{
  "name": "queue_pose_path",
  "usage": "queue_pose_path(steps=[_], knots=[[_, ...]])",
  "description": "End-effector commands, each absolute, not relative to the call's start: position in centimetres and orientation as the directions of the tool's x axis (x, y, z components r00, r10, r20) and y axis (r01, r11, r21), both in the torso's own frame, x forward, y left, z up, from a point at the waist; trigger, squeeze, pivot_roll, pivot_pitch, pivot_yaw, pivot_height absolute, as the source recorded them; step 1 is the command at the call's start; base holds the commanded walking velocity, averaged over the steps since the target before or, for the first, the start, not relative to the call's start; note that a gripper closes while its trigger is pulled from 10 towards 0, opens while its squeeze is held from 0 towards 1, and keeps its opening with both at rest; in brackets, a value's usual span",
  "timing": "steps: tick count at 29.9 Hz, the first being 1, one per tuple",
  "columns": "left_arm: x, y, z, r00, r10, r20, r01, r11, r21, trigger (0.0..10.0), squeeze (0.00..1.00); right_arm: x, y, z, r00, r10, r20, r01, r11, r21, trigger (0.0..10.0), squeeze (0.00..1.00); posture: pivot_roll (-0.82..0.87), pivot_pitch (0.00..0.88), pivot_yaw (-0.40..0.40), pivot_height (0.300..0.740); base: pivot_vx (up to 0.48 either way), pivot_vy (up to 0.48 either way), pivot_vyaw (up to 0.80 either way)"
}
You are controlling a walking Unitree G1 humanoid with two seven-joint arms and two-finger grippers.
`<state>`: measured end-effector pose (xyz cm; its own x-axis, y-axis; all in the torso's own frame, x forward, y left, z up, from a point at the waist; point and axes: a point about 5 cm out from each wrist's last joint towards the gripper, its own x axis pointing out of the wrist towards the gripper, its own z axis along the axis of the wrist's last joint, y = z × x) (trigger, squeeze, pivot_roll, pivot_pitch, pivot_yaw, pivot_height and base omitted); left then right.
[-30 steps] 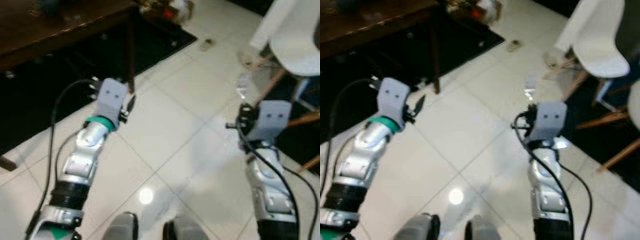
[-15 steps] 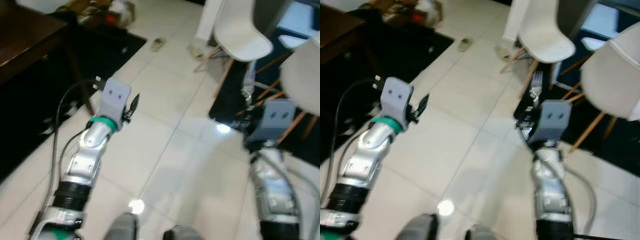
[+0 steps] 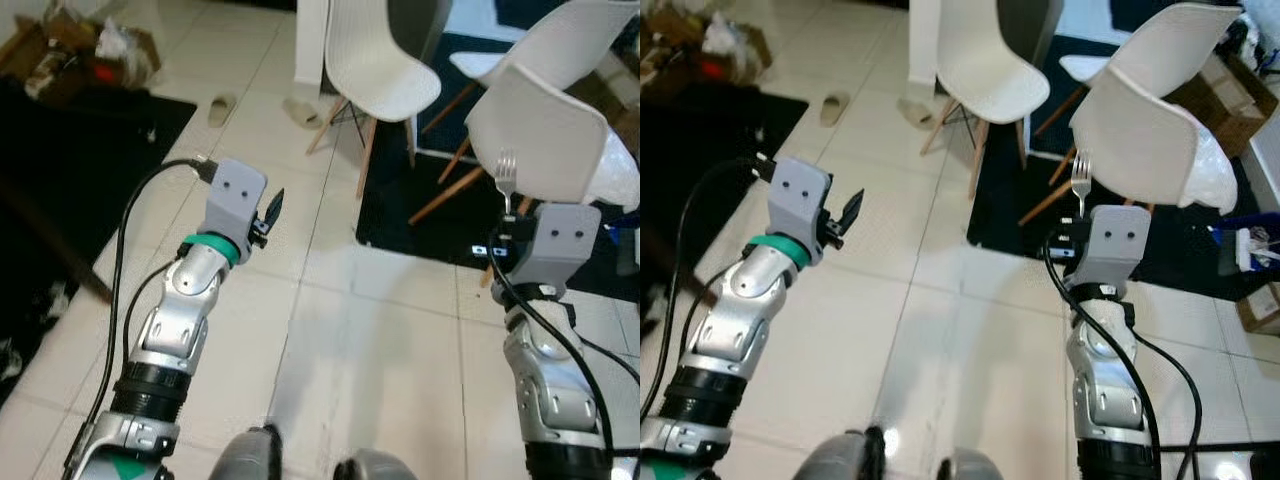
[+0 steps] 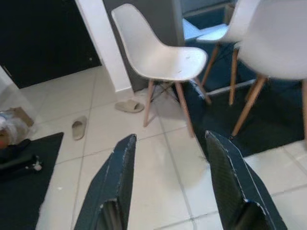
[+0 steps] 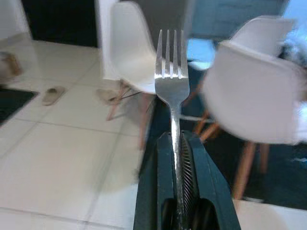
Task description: Setting the table
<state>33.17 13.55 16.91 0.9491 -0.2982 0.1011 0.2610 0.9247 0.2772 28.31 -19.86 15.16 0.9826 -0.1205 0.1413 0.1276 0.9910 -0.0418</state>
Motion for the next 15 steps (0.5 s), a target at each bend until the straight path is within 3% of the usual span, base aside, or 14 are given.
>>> queue_pose_path(steps=[1,13,15], knots=[[33.04,13.26,16.42,0.948,-0.306,0.086,0.274,0.923,0.272,10.0,0.0,28.21,-20.24,15.35,0.98,-0.13,0.152,0.136,0.99,-0.03,10.0,0.0,-0.03,0.059,0.043,0.74,0.48,0.0,0.0],[32.78,13.45,16.36,0.952,-0.293,0.089,0.26,0.926,0.273,10.0,0.0,28.83,-19.42,15.65,0.983,-0.095,0.156,0.107,0.992,-0.064,10.0,0.0,-0.02,0.065,0.036,0.74,0.475,0.0,0.0],[32.71,13.43,16.34,0.953,-0.291,0.089,0.258,0.927,0.272,10.0,0.0,28.87,-19.26,15.7,0.984,-0.085,0.159,0.097,0.993,-0.072,10.0,0.0,-0.02,0.066,0.036,0.74,0.274,0.0,0.44]])
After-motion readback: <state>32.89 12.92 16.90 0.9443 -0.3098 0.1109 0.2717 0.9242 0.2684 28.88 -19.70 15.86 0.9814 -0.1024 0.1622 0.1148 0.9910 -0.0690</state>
